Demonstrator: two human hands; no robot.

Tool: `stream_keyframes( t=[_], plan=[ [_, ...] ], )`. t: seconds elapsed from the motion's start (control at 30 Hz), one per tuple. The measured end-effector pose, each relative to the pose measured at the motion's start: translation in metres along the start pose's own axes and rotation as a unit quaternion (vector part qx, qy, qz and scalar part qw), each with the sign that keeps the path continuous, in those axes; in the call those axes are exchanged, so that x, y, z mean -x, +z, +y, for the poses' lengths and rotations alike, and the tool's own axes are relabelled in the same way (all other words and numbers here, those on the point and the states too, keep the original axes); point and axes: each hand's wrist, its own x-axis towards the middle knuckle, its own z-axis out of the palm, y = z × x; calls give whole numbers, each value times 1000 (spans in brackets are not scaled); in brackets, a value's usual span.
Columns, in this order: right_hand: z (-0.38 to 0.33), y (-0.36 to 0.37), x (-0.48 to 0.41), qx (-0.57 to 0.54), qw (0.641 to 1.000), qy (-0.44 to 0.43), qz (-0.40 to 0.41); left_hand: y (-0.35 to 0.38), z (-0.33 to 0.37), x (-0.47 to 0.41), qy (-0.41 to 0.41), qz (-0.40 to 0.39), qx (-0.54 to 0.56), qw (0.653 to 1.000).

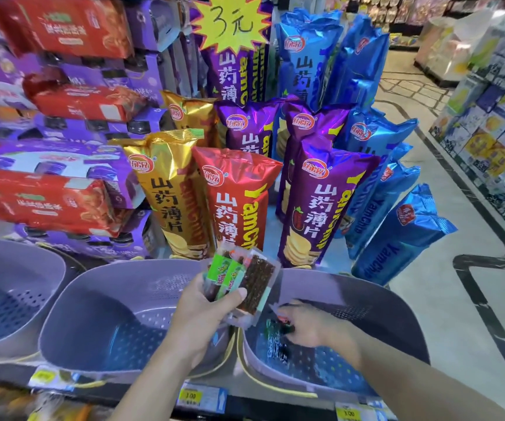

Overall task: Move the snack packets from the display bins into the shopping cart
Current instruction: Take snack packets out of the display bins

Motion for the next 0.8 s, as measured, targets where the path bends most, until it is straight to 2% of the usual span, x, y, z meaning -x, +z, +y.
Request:
stream_keyframes(
  t=[0.13, 0.47, 0.63, 0.7, 0.8],
  plan=[
    [4, 11, -6, 74, 997, 4, -34, -1, 0, -1, -11, -9, 2, 1000],
    [-3, 20, -9, 75, 997, 19, -4, -2, -1, -3, -14, -20, -9, 1000],
    [6, 12, -1, -15, 1000, -20, 8, -2, -2, -3, -15, -17, -12, 1000],
    [9, 6, 6, -118, 992, -38, 14, -2, -2, -3, -15, -12, -12, 1000],
    [6, -10, 23, -287, 956, -54, 30, -1, -2, -1, -9, -5, 3, 1000]
  ],
)
